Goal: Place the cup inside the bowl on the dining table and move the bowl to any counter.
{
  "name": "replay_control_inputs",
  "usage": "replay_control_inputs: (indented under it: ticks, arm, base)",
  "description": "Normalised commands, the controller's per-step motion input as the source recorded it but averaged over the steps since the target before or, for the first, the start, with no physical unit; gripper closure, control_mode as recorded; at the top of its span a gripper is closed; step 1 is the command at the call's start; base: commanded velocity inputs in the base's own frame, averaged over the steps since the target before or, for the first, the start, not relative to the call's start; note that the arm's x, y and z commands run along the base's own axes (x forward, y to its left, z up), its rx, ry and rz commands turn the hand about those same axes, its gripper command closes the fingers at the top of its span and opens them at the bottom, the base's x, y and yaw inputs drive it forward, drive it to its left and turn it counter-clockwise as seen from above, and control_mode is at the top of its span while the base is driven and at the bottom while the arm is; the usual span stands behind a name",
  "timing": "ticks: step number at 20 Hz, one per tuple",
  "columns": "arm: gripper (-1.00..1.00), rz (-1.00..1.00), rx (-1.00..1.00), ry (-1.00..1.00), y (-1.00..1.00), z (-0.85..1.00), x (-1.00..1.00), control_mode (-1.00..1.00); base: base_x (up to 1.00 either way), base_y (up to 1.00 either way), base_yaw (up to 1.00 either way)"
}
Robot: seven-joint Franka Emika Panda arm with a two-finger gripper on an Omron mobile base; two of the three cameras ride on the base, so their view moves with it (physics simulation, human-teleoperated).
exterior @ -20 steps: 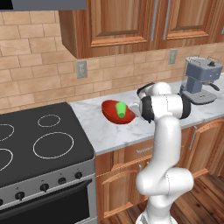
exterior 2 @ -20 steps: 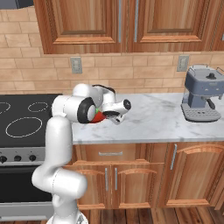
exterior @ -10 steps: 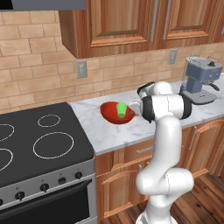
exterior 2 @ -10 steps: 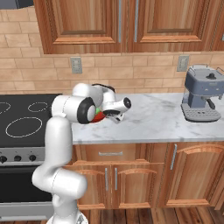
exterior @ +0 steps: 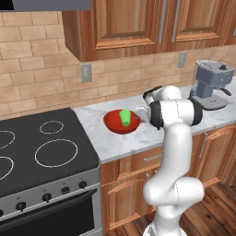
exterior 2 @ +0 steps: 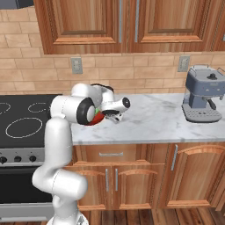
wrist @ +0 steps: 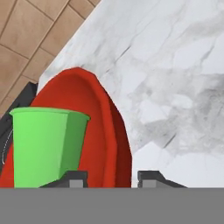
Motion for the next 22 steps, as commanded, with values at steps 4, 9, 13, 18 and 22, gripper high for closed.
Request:
replay_control_inputs:
  ticks: [4, 9, 13, 18, 22]
  arm:
    - [-1.00, 0.00, -0.02, 0.00, 0.00, 0.18, 0.00, -1.00]
    - [-1.00, 0.00, -0.05, 0.00, 0.00, 0.26, -0.26, -1.00]
    - [-1.00, 0.00, -0.03, 0.00, 0.00, 0.42, -0.59, -1.00]
    - [-1.00, 0.00, -0.01, 0.00, 0.00, 0.27, -0.73, -1.00]
    - [-1.00, 0.00, 0.00, -0.01, 0.00, 0.27, -0.75, -1.00]
  base:
    - [0.00, 0.00, 0.00]
    - [0.00, 0.00, 0.00]
    - [0.00, 0.00, 0.00]
    - [0.00, 0.00, 0.00]
    - [0.00, 0.00, 0.00]
